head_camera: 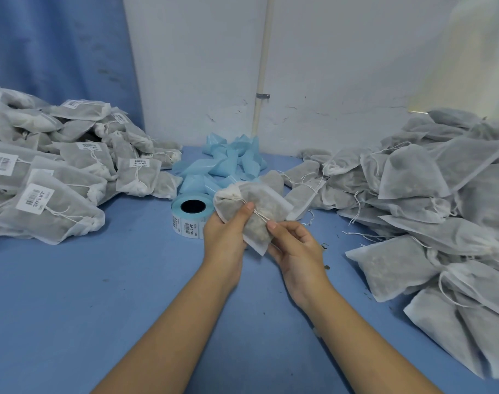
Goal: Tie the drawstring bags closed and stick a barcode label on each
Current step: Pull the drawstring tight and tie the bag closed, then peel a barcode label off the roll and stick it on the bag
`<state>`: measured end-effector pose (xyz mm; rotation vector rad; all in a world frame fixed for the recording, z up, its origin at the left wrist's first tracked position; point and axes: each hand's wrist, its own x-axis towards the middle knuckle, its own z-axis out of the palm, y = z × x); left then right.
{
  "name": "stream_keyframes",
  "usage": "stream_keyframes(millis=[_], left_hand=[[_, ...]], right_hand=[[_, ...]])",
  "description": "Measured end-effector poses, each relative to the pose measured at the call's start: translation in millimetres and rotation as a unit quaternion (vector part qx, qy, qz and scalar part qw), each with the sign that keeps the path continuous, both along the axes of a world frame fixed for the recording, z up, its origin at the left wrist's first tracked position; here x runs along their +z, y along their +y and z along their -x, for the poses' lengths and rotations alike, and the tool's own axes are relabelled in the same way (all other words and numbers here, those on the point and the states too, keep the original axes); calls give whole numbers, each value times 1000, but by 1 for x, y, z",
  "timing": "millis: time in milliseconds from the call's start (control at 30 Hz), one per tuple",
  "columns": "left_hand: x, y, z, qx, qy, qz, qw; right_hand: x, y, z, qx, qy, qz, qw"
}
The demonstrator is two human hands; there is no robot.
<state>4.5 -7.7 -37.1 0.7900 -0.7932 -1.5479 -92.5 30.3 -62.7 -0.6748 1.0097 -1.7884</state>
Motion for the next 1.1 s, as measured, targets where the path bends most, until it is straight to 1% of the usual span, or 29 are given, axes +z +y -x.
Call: stream_keyframes(millis=[233,333,433,500,567,667,700,733,800,867,933,1000,1033,1100], left_hand=[[-3,-4,-6,29,-87,77,993],[-4,-9,-11,48,-105,106,988],[-5,-14,-21,59,-173,140,973],[-7,-17,-27,70,-248,156,954],[-12,-19,-31,84,-332,173,924],[-21,-23,-36,88,-484,207,845],[-23,-23,-36,91,-508,210,830],[-24,-24,-37,94,-522,206,823],[-27,-26,-37,97,-544,195,810],[-27,-26,-37,92,-552,198,805],[-26,-25,-35,48,-529,224,817],[-25,-22,-32,-17,-483,257,837],[-25,-20,-31,-44,-461,266,846],[-25,-17,-28,-87,-430,280,854]], right_hand=[[-1,-2,3,29,-37,-28,998],[-2,-3,3,41,-10,-31,999],[-2,-3,3,31,4,-40,999],[-2,-3,3,26,-2,-48,999],[-1,-4,4,10,-23,-51,998],[0,-4,4,-7,-37,-51,998],[0,-4,4,-5,-32,-50,998],[0,-4,4,-3,-25,-50,998],[-1,-4,3,-2,-13,-50,999],[-1,-4,2,-9,3,-47,999],[-3,-4,0,-32,50,-45,997],[-7,-4,-3,-69,155,-54,984],[-9,-3,-3,-91,229,-56,967],[-10,-2,1,-127,370,-23,920]])
